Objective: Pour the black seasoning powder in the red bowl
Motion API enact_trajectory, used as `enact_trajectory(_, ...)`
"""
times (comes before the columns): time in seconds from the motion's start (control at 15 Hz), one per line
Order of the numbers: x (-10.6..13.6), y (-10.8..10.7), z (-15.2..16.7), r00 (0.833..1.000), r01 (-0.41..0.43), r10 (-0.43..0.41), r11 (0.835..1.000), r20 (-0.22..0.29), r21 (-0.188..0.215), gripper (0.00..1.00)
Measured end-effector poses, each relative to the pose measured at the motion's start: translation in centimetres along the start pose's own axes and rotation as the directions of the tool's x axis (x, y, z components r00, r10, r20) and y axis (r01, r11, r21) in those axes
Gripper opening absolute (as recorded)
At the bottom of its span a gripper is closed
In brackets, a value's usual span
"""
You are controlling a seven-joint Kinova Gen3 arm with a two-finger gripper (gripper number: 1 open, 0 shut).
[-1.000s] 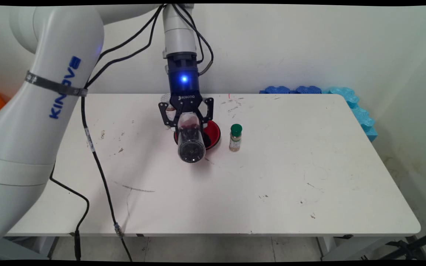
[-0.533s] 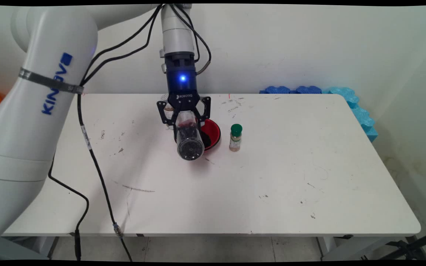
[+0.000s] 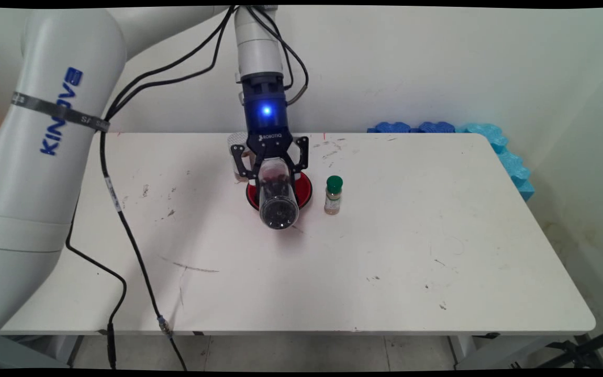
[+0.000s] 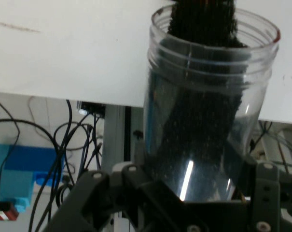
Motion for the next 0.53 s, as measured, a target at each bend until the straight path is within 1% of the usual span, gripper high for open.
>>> enact_trajectory(0.2, -0.2, 0.1, 0.3, 0.999, -0.035, 0.035, 0.999, -0.018, -0.004, 0.0)
enact_trajectory(0.53, 0.3, -1.0, 1.0, 0.994, -0.074, 0.074, 0.997, -0.074, 0.008, 0.0)
